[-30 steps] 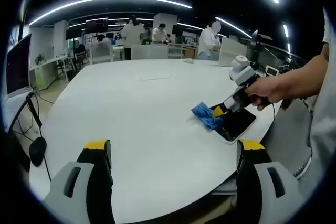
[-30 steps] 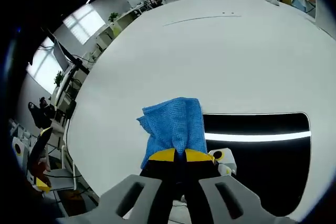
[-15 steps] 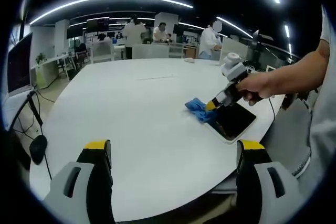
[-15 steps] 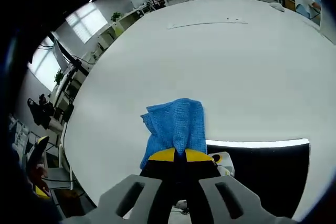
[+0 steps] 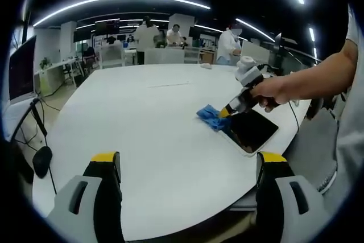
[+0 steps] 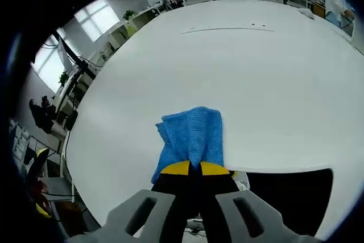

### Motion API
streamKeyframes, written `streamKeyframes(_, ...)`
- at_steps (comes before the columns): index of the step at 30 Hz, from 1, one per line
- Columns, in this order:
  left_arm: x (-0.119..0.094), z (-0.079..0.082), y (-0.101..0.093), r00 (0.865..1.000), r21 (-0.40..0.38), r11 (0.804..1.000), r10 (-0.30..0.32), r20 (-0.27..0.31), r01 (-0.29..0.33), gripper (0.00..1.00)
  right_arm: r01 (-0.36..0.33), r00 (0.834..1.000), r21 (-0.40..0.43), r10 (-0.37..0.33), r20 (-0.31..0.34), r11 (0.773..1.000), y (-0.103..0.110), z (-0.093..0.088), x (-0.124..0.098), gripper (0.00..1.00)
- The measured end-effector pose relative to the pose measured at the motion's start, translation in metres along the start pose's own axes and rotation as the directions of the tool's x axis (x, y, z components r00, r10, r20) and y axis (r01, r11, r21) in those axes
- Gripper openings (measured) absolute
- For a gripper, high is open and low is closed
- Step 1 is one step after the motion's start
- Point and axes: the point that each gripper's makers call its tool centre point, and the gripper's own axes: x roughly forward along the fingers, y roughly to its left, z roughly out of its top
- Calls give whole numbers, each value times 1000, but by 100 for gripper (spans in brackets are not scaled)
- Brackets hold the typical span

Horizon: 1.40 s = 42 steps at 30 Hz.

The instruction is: Wipe the mirror surface with the cleaning cloth until all visible marks leave the cleaned area.

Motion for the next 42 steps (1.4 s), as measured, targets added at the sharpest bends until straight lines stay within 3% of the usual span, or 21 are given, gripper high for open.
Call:
streamKeyframes(19,1,0,3,1000,10,1000,-6,-1,6,99,-25,1000,26,25,2,999,-3,-3,-6,0)
streamKeyframes(42,1,4,-3,1000,28,1000,-14,-5,14,99,-4,1000,32,4,4,999,-18,-8,-15,0)
